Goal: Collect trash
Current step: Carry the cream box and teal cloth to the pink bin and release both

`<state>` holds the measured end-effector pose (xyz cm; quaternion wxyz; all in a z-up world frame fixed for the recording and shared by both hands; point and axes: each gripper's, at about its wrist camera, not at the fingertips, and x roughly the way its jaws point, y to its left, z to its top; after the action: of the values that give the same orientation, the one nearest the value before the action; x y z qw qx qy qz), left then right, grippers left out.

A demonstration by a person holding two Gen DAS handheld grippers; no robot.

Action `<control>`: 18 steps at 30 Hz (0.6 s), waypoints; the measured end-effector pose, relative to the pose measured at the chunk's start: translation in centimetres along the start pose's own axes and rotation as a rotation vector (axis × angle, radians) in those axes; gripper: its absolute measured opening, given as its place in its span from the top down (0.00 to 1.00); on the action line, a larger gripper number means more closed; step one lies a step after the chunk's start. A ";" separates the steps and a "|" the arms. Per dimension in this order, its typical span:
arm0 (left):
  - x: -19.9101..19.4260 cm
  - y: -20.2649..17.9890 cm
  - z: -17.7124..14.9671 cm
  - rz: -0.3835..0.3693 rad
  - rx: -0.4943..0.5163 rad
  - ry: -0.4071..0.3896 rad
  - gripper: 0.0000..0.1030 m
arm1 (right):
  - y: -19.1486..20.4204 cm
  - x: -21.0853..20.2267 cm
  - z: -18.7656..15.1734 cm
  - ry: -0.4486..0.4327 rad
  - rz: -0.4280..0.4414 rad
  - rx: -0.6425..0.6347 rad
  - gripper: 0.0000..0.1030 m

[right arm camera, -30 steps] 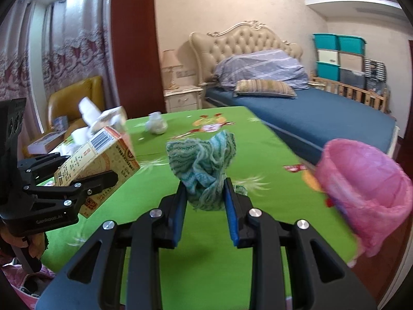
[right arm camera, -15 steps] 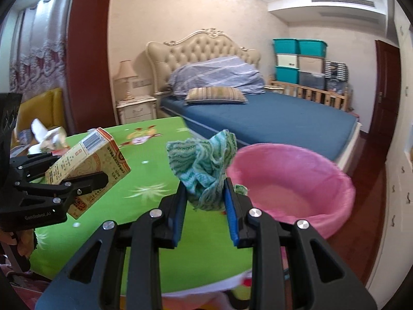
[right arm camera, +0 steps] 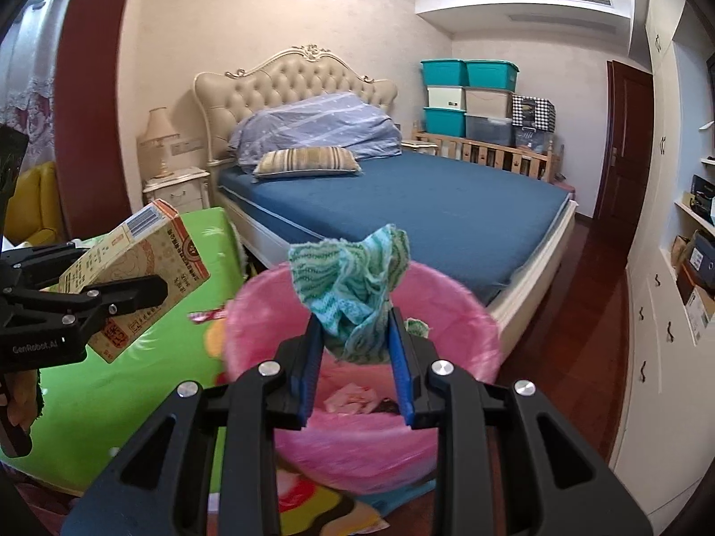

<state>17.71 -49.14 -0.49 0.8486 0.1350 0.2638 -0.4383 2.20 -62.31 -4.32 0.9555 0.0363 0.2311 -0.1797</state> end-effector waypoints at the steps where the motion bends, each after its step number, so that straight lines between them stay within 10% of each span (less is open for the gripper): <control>1: 0.6 0.0 0.4 -0.013 -0.009 0.005 0.53 | -0.2 0.3 0.1 0.000 -0.003 -0.002 0.73; 13: 6.0 -1.0 3.9 -0.046 -0.036 0.013 0.53 | -2.8 4.0 1.3 0.010 0.012 0.030 0.68; 18: 6.8 0.0 4.2 -0.047 -0.077 0.004 0.36 | -4.6 4.6 1.5 -0.015 0.034 0.096 0.31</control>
<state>22.34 -55.66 -0.92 0.8422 0.0967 0.2851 -0.4472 5.03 -68.32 -5.02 0.9573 0.0845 0.2142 -0.1745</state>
